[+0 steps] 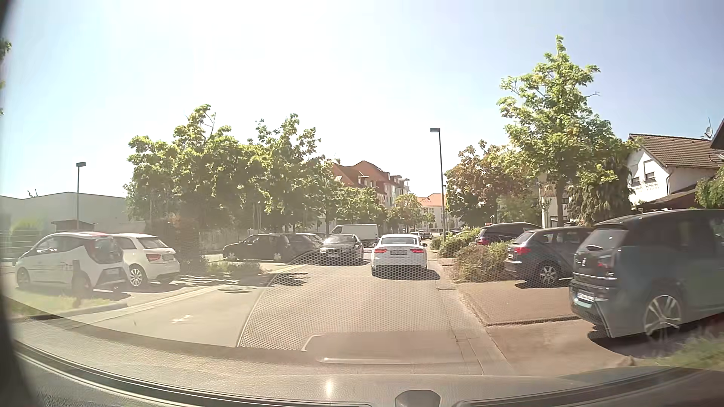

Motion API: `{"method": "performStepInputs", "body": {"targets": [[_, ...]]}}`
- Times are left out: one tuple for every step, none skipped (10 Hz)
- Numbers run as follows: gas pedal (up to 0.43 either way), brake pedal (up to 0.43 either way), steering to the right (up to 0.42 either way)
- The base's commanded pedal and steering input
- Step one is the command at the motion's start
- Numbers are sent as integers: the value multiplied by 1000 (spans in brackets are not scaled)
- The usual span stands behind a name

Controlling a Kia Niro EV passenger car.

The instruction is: Follow the waypoints while adhering to traffic rules and regulations

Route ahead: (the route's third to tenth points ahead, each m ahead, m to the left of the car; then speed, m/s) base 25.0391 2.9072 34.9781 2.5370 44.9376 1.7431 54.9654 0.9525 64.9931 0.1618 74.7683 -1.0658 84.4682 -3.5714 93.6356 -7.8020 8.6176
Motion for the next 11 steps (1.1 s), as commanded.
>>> {"method": "performStepInputs", "body": {"targets": [[67, 30, -9], [67, 30, -2], [67, 30, 6], [67, 30, 13], [79, 30, 19], [79, 30, 29], [79, 30, 33], [79, 24, 36], [67, 30, 36], [79, 30, 33], [79, 24, 29]]}}
